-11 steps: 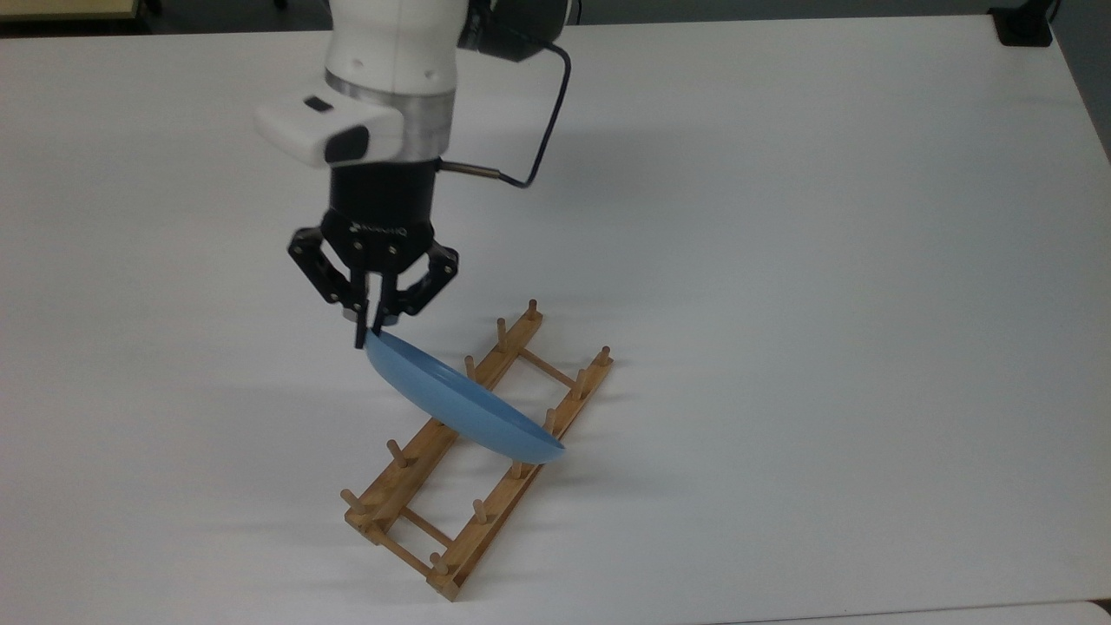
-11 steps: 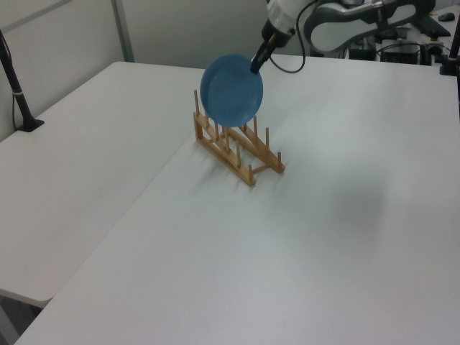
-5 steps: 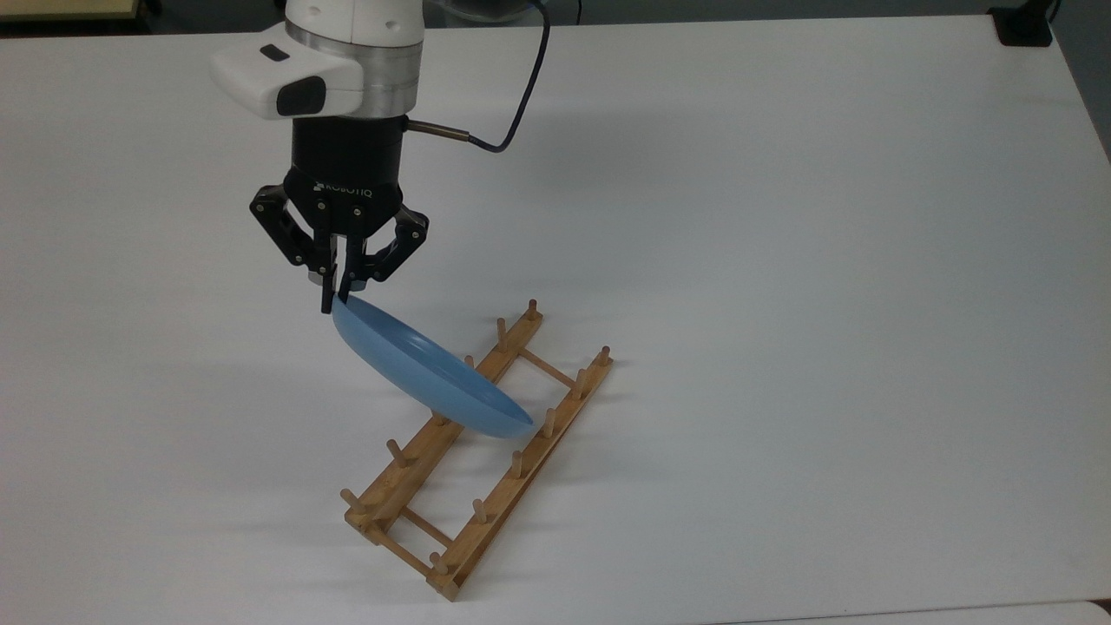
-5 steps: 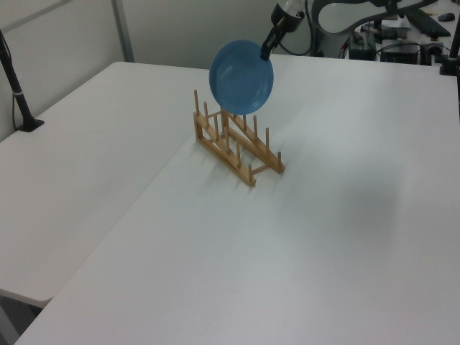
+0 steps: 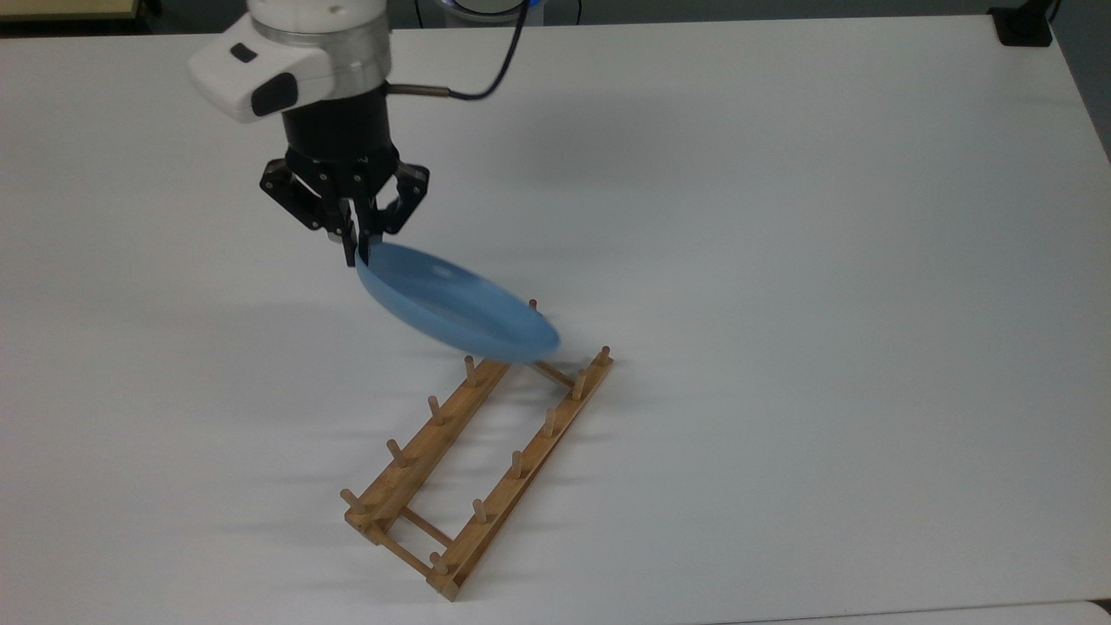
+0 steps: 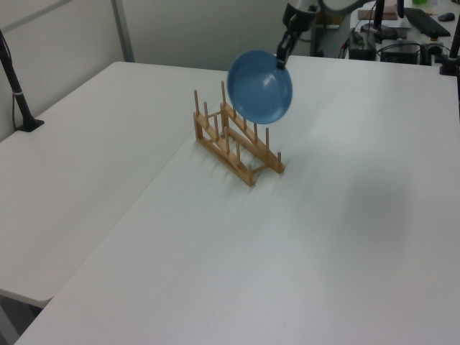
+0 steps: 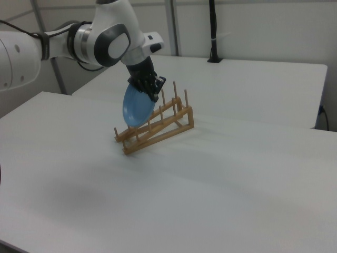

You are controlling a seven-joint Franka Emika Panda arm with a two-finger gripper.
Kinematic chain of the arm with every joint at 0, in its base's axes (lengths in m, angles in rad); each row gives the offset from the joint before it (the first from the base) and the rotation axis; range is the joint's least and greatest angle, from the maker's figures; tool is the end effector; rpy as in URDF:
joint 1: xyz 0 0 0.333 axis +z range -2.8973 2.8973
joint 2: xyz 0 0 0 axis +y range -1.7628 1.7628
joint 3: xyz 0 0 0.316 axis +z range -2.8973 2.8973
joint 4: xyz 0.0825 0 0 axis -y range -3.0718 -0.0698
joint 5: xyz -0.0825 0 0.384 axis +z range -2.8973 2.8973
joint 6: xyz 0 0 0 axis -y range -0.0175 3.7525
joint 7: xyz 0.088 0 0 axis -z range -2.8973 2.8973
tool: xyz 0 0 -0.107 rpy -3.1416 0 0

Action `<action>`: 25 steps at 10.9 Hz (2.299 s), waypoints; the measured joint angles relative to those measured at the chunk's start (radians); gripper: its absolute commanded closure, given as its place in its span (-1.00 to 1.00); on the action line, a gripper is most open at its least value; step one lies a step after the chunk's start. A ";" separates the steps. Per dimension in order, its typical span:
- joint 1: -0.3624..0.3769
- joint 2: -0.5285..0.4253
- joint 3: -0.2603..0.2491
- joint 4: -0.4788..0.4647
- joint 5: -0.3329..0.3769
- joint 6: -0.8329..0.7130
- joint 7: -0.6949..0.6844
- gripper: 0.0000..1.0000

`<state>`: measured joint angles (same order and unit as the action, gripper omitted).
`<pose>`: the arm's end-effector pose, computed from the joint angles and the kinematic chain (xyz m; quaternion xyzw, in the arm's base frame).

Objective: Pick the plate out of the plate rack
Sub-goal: 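Lift the blue plate up out of the rack slots, then carry the plate away from the rack and lower it flat onto the table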

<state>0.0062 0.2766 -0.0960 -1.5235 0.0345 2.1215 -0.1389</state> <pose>0.6735 -0.0513 0.5345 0.9868 0.0216 0.1600 0.0150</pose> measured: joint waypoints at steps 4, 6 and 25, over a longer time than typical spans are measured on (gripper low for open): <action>-0.037 -0.001 0.000 -0.019 0.042 -0.236 -0.304 1.00; -0.037 0.003 0.002 -0.046 0.042 -0.278 -0.382 1.00; 0.029 0.219 0.014 -0.047 -0.145 -0.574 -0.618 -0.38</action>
<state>0.0347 0.4955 -0.0821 -1.5702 -0.1108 1.5471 -0.7569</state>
